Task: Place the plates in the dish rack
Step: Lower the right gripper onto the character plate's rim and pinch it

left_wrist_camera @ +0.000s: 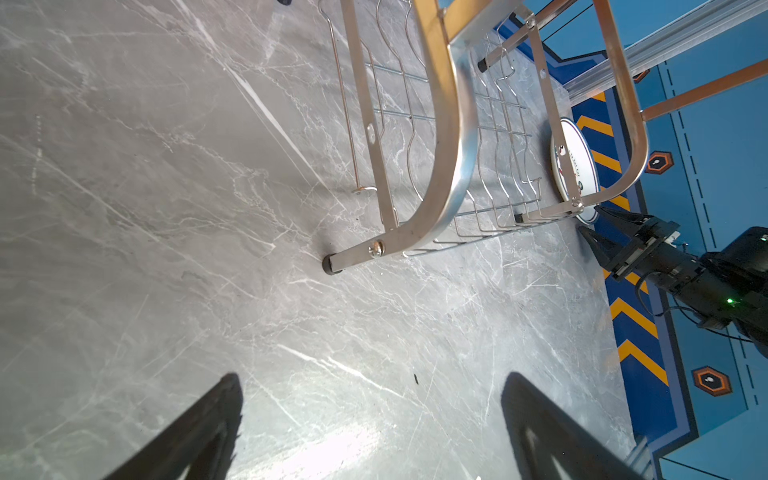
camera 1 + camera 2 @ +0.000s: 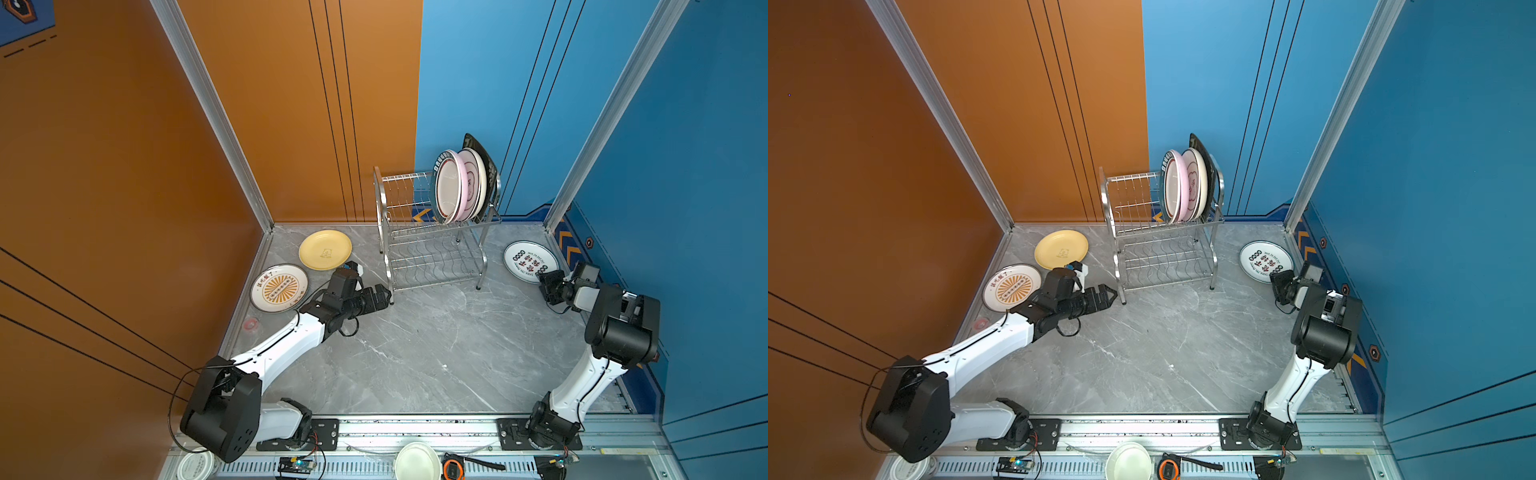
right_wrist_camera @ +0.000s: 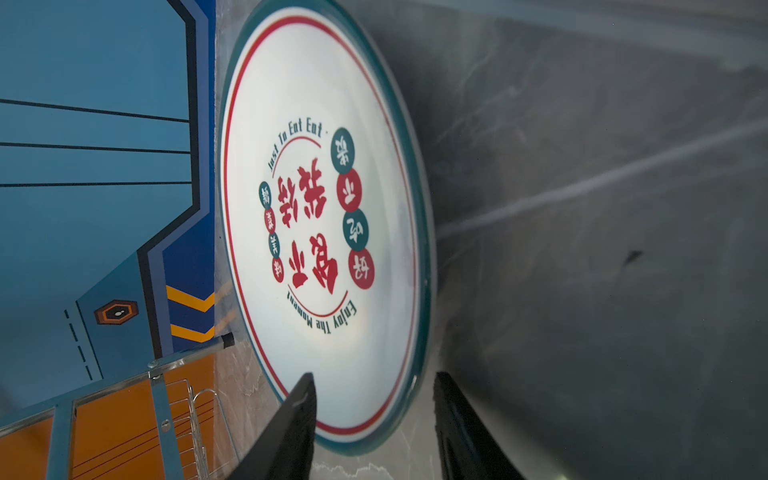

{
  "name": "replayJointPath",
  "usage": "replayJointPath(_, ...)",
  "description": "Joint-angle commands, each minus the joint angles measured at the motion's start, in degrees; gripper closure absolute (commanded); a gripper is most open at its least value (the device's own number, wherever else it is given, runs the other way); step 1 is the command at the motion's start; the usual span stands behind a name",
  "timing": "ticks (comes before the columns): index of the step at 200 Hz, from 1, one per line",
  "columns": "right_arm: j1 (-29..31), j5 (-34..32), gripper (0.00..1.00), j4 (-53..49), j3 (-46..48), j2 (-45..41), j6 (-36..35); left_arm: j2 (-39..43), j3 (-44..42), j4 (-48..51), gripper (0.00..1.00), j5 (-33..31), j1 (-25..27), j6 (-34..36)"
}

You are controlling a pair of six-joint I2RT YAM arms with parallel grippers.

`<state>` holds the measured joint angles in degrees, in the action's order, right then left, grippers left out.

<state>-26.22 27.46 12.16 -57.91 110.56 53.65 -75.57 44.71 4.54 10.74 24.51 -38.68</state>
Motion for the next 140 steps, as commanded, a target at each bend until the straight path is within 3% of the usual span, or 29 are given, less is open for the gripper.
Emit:
replayJointPath(1,0.20,0.75,0.56,4.02,-0.65,1.70,2.82,-1.31,1.57,0.76,0.02,1.31,-0.76,0.28)
replayJointPath(76,0.31,1.01,0.70,10.77,0.17,5.48,6.25,-1.77,1.70,0.77,0.02,1.99,-1.65,0.39)
replayJointPath(140,0.29,1.95,0.96,16.22,1.79,7.90,9.13,0.37,1.74,3.01,0.02,0.79,-1.76,0.27)
